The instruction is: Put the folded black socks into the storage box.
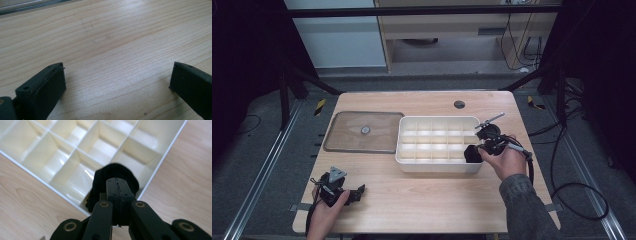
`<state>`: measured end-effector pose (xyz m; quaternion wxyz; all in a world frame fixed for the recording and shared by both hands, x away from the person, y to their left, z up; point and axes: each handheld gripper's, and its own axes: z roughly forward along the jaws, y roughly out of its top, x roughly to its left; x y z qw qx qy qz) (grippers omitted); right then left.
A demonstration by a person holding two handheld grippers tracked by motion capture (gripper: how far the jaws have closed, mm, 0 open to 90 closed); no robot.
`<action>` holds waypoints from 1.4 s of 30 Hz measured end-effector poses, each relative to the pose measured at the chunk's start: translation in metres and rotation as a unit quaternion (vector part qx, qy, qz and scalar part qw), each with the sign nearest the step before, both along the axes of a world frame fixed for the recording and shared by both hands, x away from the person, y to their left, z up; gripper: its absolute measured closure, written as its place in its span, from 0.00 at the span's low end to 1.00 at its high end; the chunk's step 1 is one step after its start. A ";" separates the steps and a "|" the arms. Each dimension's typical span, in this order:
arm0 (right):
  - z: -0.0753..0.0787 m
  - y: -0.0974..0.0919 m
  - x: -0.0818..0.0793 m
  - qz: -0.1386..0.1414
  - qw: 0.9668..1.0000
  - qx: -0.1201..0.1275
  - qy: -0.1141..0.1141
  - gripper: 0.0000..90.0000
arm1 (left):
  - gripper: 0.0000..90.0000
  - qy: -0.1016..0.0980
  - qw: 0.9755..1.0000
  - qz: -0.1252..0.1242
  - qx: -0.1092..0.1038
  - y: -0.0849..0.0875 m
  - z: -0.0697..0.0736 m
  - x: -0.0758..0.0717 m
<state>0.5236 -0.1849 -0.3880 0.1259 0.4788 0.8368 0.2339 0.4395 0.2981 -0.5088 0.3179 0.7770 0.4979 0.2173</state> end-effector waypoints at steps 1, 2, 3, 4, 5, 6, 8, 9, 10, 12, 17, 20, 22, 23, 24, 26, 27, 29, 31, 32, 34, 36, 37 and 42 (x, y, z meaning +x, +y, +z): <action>0.003 -0.001 0.000 0.001 1.000 0.006 -0.010 1.00 | 0.00 0.000 1.000 0.000 0.000 0.000 0.000 0.000; 0.005 -0.001 -0.001 0.001 1.000 0.013 -0.018 1.00 | 0.00 0.000 1.000 0.000 0.000 0.000 0.000 0.000; 0.007 -0.001 -0.001 0.000 0.999 0.020 -0.026 1.00 | 0.00 0.000 1.000 0.000 0.000 0.000 0.000 0.000; 0.009 -0.001 -0.001 0.001 0.999 0.024 -0.032 1.00 | 0.00 0.000 1.000 -0.001 0.000 0.000 0.000 0.000; 0.011 -0.001 -0.002 0.001 0.999 0.030 -0.040 1.00 | 0.00 0.000 1.000 0.000 0.000 0.000 0.000 0.000; 0.012 0.000 -0.003 0.001 0.998 0.036 -0.047 1.00 | 0.00 0.001 1.000 0.001 -0.001 -0.001 0.000 0.000; 0.015 0.002 -0.004 0.004 0.997 0.044 -0.064 1.00 | 0.00 0.001 1.000 0.001 -0.001 -0.001 0.000 0.000; 0.017 0.003 -0.005 0.003 0.997 0.047 -0.068 1.00 | 0.00 0.000 1.000 0.001 0.000 -0.001 0.000 0.001; 0.018 0.004 -0.005 0.007 0.996 0.052 -0.074 1.00 | 0.00 0.000 1.000 0.001 0.000 -0.001 0.000 0.001; 0.022 0.006 -0.006 0.010 0.995 0.054 -0.088 1.00 | 0.00 0.000 1.000 0.001 0.000 -0.001 0.000 0.001; 0.028 0.010 -0.010 0.017 0.993 0.064 -0.102 1.00 | 0.00 0.000 1.000 -0.001 0.000 -0.001 0.000 0.000; 0.030 0.011 -0.012 0.017 0.991 0.069 -0.110 1.00 | 0.00 0.000 1.000 -0.004 -0.002 -0.001 0.000 0.000; 0.031 0.011 -0.012 0.015 0.991 0.075 -0.113 1.00 | 0.00 0.001 1.000 -0.005 0.000 -0.001 0.000 -0.001; 0.032 0.011 -0.013 0.015 0.990 0.076 -0.116 1.00 | 0.00 0.001 1.000 -0.005 -0.001 -0.001 0.000 -0.001; 0.032 0.011 -0.013 0.015 0.990 0.078 -0.120 1.00 | 0.00 0.001 1.000 -0.005 0.000 -0.001 0.000 -0.001; 0.032 0.011 -0.015 0.014 0.989 0.084 -0.122 1.00 | 0.00 0.001 1.000 -0.006 0.000 -0.001 0.000 -0.001; 0.032 0.010 -0.016 0.014 0.989 0.085 -0.123 1.00 | 0.00 0.001 1.000 -0.006 0.000 -0.001 0.000 -0.001; 0.032 0.010 -0.017 0.014 0.989 0.086 -0.122 1.00 | 0.00 0.000 1.000 -0.007 0.000 -0.001 0.000 -0.001; 0.032 0.009 -0.018 0.014 0.988 0.086 -0.125 1.00 | 0.00 0.000 1.000 -0.007 0.000 -0.001 0.000 -0.001; 0.032 0.008 -0.018 0.013 0.988 0.088 -0.125 0.99 | 0.00 0.001 1.000 -0.008 0.000 -0.001 0.000 -0.001; 0.033 0.007 -0.020 0.011 0.988 0.091 -0.127 0.99 | 0.00 0.001 1.000 -0.008 0.000 -0.001 0.000 -0.001; 0.033 0.006 -0.022 0.011 0.987 0.095 -0.130 0.98 | 0.00 0.000 1.000 -0.008 0.000 -0.001 0.000 -0.001; 0.033 0.006 -0.022 0.011 0.987 0.095 -0.130 0.98 | 0.00 0.001 1.000 -0.009 0.000 -0.001 0.000 -0.001; 0.031 0.003 -0.030 0.004 0.985 0.103 -0.138 0.68 | 0.00 0.000 1.000 -0.010 -0.001 -0.002 0.000 -0.001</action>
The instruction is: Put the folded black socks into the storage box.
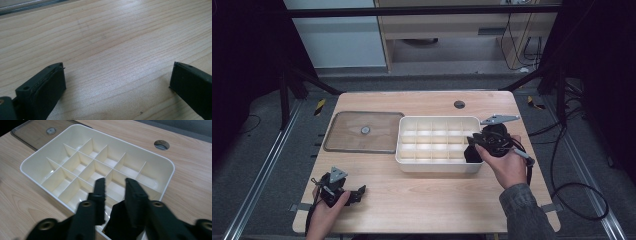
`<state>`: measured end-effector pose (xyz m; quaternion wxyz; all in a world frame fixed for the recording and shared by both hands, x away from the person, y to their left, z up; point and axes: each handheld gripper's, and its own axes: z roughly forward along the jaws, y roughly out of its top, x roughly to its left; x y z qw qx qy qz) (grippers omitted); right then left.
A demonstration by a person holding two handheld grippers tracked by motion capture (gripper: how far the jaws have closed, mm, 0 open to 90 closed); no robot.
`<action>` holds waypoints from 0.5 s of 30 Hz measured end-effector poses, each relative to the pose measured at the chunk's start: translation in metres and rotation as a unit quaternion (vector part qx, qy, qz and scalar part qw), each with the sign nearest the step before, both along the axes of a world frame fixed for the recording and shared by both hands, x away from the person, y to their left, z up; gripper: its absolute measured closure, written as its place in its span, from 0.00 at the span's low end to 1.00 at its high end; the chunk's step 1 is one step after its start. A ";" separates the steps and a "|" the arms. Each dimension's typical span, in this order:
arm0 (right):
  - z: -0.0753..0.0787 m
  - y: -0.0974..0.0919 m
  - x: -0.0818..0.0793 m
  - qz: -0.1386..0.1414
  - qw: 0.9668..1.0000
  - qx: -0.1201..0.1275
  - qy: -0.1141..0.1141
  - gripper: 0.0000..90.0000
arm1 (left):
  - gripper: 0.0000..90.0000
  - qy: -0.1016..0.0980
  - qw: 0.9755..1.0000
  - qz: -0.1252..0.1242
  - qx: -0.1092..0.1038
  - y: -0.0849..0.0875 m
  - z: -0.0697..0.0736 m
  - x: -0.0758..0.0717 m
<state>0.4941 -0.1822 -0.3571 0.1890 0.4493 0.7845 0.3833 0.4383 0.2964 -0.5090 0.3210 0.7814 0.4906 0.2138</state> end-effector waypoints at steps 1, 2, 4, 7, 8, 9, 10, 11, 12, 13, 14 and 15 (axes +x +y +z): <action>0.000 0.000 -0.001 -0.001 1.000 -0.001 -0.001 0.62 | 0.00 0.000 1.000 0.000 0.000 0.000 0.000 0.000; -0.001 0.000 -0.003 -0.005 1.000 0.000 -0.002 0.56 | 0.00 0.000 1.000 -0.001 0.000 0.000 0.000 0.000; -0.002 0.000 -0.006 -0.013 1.000 -0.004 -0.008 0.44 | 0.00 0.000 1.000 -0.001 0.000 0.000 0.000 0.000; -0.003 -0.002 -0.011 -0.020 1.000 -0.001 -0.020 0.31 | 0.00 0.000 1.000 -0.001 0.000 0.000 0.000 0.000; -0.003 -0.002 -0.012 -0.023 0.999 -0.001 -0.024 0.26 | 0.00 0.000 1.000 -0.002 0.000 0.000 0.000 0.000; -0.003 -0.003 -0.013 -0.026 0.999 -0.001 -0.028 0.24 | 0.00 0.000 1.000 -0.002 0.000 0.000 0.000 0.000; -0.003 -0.004 -0.014 -0.029 0.999 0.000 -0.032 0.20 | 0.00 0.000 1.000 -0.002 0.000 0.000 0.000 0.000; -0.003 -0.004 -0.015 -0.034 0.999 -0.001 -0.035 0.16 | 0.00 0.000 1.000 -0.002 0.000 -0.001 0.000 0.000; -0.003 -0.005 -0.016 -0.035 0.999 -0.004 -0.038 0.14 | 0.00 0.000 1.000 -0.002 0.000 -0.001 0.000 0.000; -0.003 -0.005 -0.016 -0.036 0.999 -0.004 -0.040 0.11 | 0.00 0.000 1.000 -0.002 0.000 -0.001 0.000 0.000; -0.003 -0.005 -0.017 -0.037 0.999 -0.004 -0.040 0.09 | 0.00 0.000 1.000 -0.002 0.000 -0.001 0.000 -0.001; -0.003 -0.006 -0.017 -0.034 0.998 -0.005 -0.044 0.08 | 0.00 0.001 1.000 -0.002 0.001 -0.001 0.000 -0.001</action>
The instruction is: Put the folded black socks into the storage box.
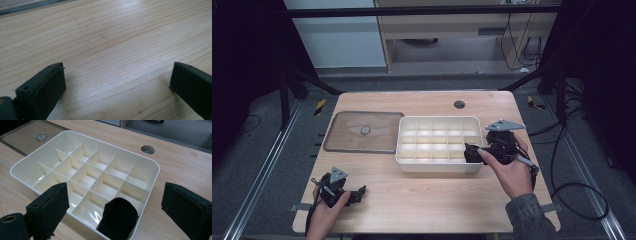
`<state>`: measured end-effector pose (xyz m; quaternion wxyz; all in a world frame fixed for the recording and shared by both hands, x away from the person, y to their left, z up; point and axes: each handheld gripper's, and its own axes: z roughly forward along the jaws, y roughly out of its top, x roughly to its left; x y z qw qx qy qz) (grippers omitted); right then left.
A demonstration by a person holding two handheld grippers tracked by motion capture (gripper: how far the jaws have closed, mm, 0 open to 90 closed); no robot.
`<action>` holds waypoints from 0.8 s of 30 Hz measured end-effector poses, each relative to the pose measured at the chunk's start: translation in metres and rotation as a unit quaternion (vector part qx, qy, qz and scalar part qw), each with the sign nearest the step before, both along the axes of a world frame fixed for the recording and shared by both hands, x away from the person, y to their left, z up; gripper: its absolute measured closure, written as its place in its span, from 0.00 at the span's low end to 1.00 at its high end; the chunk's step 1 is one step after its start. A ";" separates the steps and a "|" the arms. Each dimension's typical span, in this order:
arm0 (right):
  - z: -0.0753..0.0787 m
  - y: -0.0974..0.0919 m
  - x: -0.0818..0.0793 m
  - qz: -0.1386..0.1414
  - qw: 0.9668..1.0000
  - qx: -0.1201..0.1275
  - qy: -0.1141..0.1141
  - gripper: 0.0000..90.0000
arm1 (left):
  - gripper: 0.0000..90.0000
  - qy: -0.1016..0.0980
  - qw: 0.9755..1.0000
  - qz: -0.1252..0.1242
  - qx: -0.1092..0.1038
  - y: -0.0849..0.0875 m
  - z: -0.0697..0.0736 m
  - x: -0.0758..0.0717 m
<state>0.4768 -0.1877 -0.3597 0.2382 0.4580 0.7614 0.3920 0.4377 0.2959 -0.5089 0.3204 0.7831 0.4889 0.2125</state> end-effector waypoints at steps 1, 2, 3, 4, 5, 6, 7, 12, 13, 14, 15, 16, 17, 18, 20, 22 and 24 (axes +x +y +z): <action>0.000 0.000 -0.001 0.002 1.000 -0.003 -0.003 0.07 | 0.00 0.000 1.000 0.000 0.000 0.000 0.000 0.000; 0.000 0.000 -0.003 0.003 1.000 -0.003 -0.004 0.06 | 0.00 0.000 1.000 0.000 0.000 0.000 0.000 0.000; 0.000 -0.002 -0.003 0.006 1.000 -0.007 -0.008 0.06 | 0.00 0.000 1.000 -0.001 0.000 0.000 0.000 0.000; 0.000 -0.002 -0.005 0.004 1.000 -0.005 -0.005 0.06 | 0.00 0.000 1.000 -0.001 0.001 0.000 0.000 0.000; -0.001 -0.003 -0.006 0.005 1.000 -0.006 -0.005 0.06 | 0.00 0.000 1.000 -0.001 0.001 0.000 0.000 0.000; -0.002 -0.005 -0.007 0.006 1.000 -0.005 -0.005 0.07 | 0.00 0.000 1.000 -0.001 0.001 0.000 0.000 0.000; -0.003 -0.006 -0.008 0.006 1.000 -0.002 -0.004 0.08 | 0.00 -0.001 1.000 -0.001 0.001 0.000 0.000 0.000; -0.014 -0.018 -0.013 0.000 1.000 -0.003 0.010 0.13 | 0.00 -0.001 1.000 -0.001 0.000 0.000 0.000 0.000; -0.017 -0.021 -0.015 -0.001 1.000 -0.003 0.011 0.13 | 0.00 -0.001 1.000 -0.001 0.001 0.000 0.000 0.000; -0.020 -0.024 -0.016 0.000 1.000 -0.002 0.010 0.13 | 0.00 -0.001 1.000 -0.001 0.001 0.000 0.000 0.000; -0.020 -0.024 -0.016 0.000 1.000 -0.002 0.010 0.13 | 0.00 -0.001 1.000 -0.001 0.001 0.000 0.000 0.000; -0.022 -0.027 -0.018 -0.002 1.000 -0.003 0.008 0.13 | 0.00 -0.001 1.000 -0.001 0.000 -0.001 0.000 0.000; -0.029 -0.033 -0.023 -0.001 1.000 0.000 0.003 0.13 | 0.00 -0.001 1.000 -0.001 0.000 -0.001 0.000 0.000; -0.032 -0.035 -0.025 -0.002 1.000 -0.001 0.001 0.13 | 0.00 -0.001 1.000 -0.001 0.000 -0.001 0.000 0.000; -0.041 -0.038 -0.029 -0.004 1.000 -0.005 0.000 0.13 | 0.00 -0.001 1.000 -0.002 -0.001 -0.001 0.000 -0.001; -0.050 -0.042 -0.033 -0.005 1.000 -0.009 0.000 0.13 | 0.00 -0.001 1.000 -0.002 -0.001 -0.001 0.000 -0.001; -0.059 -0.045 -0.035 -0.006 1.000 -0.014 0.003 0.13 | 0.00 -0.001 1.000 -0.003 0.000 -0.001 0.000 -0.001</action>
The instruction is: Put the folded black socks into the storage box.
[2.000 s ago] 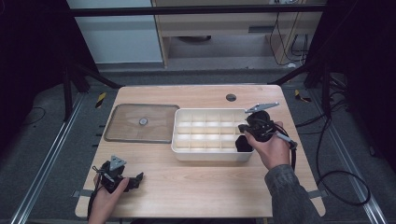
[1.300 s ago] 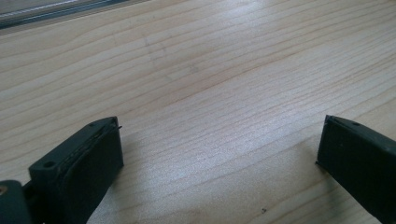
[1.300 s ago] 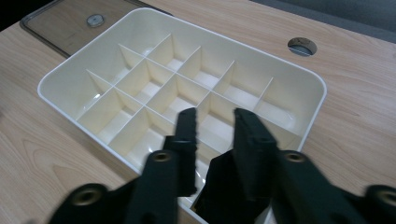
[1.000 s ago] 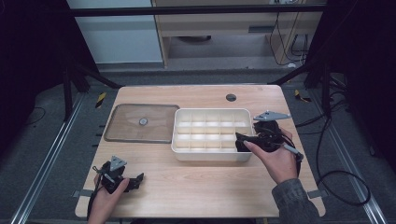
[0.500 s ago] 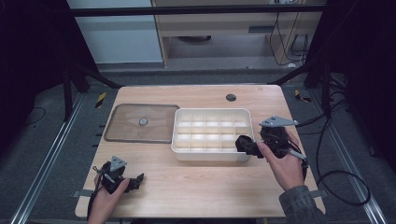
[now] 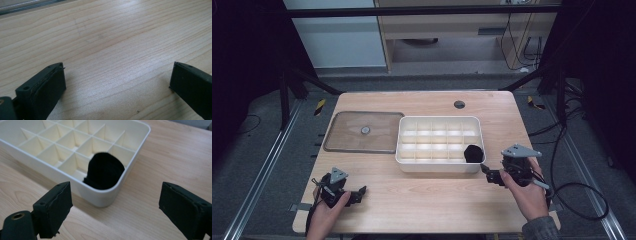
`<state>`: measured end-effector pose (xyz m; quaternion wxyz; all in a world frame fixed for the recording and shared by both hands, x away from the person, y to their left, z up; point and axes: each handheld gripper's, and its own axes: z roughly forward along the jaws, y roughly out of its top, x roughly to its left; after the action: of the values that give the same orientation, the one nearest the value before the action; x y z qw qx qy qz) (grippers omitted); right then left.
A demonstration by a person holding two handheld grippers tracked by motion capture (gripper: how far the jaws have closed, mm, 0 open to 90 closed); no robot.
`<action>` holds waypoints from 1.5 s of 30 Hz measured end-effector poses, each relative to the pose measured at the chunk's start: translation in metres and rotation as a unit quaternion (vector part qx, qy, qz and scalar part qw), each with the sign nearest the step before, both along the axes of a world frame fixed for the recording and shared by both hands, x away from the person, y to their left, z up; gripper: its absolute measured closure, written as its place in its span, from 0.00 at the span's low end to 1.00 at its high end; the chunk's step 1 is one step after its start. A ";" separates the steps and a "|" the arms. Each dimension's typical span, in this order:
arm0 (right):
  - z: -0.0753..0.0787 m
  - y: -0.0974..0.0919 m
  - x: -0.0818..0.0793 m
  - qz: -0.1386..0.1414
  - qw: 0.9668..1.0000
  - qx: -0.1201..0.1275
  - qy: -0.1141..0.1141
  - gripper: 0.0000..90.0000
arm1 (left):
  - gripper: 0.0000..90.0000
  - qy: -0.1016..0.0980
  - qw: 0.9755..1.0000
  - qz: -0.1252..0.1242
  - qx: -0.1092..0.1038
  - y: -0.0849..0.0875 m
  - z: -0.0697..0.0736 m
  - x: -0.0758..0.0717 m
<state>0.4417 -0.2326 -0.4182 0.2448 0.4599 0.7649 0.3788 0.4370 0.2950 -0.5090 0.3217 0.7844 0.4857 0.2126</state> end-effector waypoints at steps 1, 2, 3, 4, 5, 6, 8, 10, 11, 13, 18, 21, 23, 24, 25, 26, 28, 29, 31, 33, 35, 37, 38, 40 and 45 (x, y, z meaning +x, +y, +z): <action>-0.005 -0.001 -0.001 0.000 1.000 -0.003 0.000 0.13 | 0.00 0.000 1.000 0.000 0.000 0.000 0.000 0.000; -0.009 -0.002 -0.002 -0.002 1.000 -0.004 0.002 0.13 | 0.00 0.000 1.000 0.000 0.000 0.000 0.000 0.000; -0.014 -0.004 -0.002 -0.003 1.000 -0.007 0.003 0.13 | 0.00 0.000 1.000 0.000 0.000 0.000 0.000 0.000; -0.019 -0.006 -0.002 -0.004 1.000 -0.009 0.005 0.14 | 0.00 0.000 1.000 0.000 0.000 0.000 0.000 0.000; -0.023 -0.007 -0.003 -0.007 1.000 -0.008 0.007 0.14 | 0.00 0.000 1.000 0.000 0.000 0.000 0.000 0.000; -0.028 -0.008 -0.003 -0.007 1.000 -0.009 0.008 0.14 | 0.00 0.000 1.000 0.000 0.000 0.000 0.000 0.000; -0.037 -0.010 -0.003 -0.009 1.000 -0.010 0.013 0.14 | 0.00 0.000 1.000 0.000 0.000 0.000 0.000 0.000; -0.042 -0.011 -0.003 -0.010 1.000 -0.007 0.017 0.14 | 0.00 0.000 1.000 0.000 0.000 0.000 0.000 0.000; -0.046 -0.012 -0.003 -0.010 1.000 -0.005 0.019 0.14 | 0.00 0.000 1.000 0.000 0.000 0.000 0.000 0.000; -0.051 -0.012 -0.003 -0.010 1.000 -0.004 0.022 0.14 | 0.00 -0.001 1.000 -0.001 0.001 0.000 0.000 0.000; -0.060 -0.013 -0.002 -0.011 1.000 0.008 0.027 0.14 | 0.00 -0.001 1.000 -0.001 0.001 0.000 0.000 0.000; -0.065 -0.013 -0.001 -0.013 0.999 0.009 0.029 0.14 | 0.00 0.000 1.000 -0.001 0.000 0.000 0.000 0.000; -0.069 -0.012 -0.001 -0.013 0.999 0.013 0.033 0.14 | 0.00 0.000 1.000 -0.002 0.001 0.000 0.000 0.000; -0.070 -0.012 -0.001 -0.013 0.999 0.013 0.035 0.14 | 0.00 0.000 1.000 -0.002 0.001 0.000 0.000 0.000; -0.072 -0.011 -0.001 -0.011 0.999 0.015 0.038 0.14 | 0.00 0.000 1.000 -0.002 0.001 0.000 0.000 0.000; -0.074 -0.011 -0.001 -0.012 0.999 0.013 0.039 0.13 | 0.00 0.000 1.000 -0.002 0.001 0.000 0.000 0.000; -0.077 -0.010 -0.002 -0.010 0.999 0.012 0.042 0.13 | 0.00 0.000 1.000 -0.002 0.001 0.000 0.000 0.000; -0.078 -0.010 -0.002 -0.009 0.999 0.010 0.043 0.13 | 0.00 0.000 1.000 -0.002 0.001 0.000 0.000 0.000; -0.081 -0.009 -0.003 -0.010 0.999 0.011 0.047 0.13 | 0.00 0.000 1.000 -0.002 0.001 0.000 0.000 0.000; -0.083 -0.008 -0.003 -0.009 0.999 0.011 0.049 0.12 | 0.00 0.000 1.000 -0.002 0.001 0.000 0.000 0.000; -0.084 -0.007 -0.004 -0.010 0.998 0.015 0.056 0.12 | 0.00 0.000 1.000 -0.002 0.001 0.000 0.000 0.000; -0.086 -0.005 -0.004 -0.010 0.998 0.016 0.058 0.12 | 0.00 0.000 1.000 -0.002 0.001 0.000 0.000 0.000; -0.087 -0.005 -0.004 -0.010 0.998 0.017 0.059 0.12 | 0.00 0.001 1.000 -0.002 0.001 0.000 0.000 0.000; -0.089 -0.004 -0.003 -0.010 0.998 0.008 0.056 0.11 | 0.00 0.001 1.000 -0.003 0.001 0.000 0.000 0.000; -0.092 0.000 -0.002 -0.009 0.998 0.004 0.057 0.11 | 0.00 0.001 1.000 -0.003 0.001 0.000 0.000 0.000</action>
<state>0.4396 -0.2323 -0.5099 0.2025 0.4884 0.7722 0.3525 0.4367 0.2947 -0.5088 0.3210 0.7862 0.4838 0.2118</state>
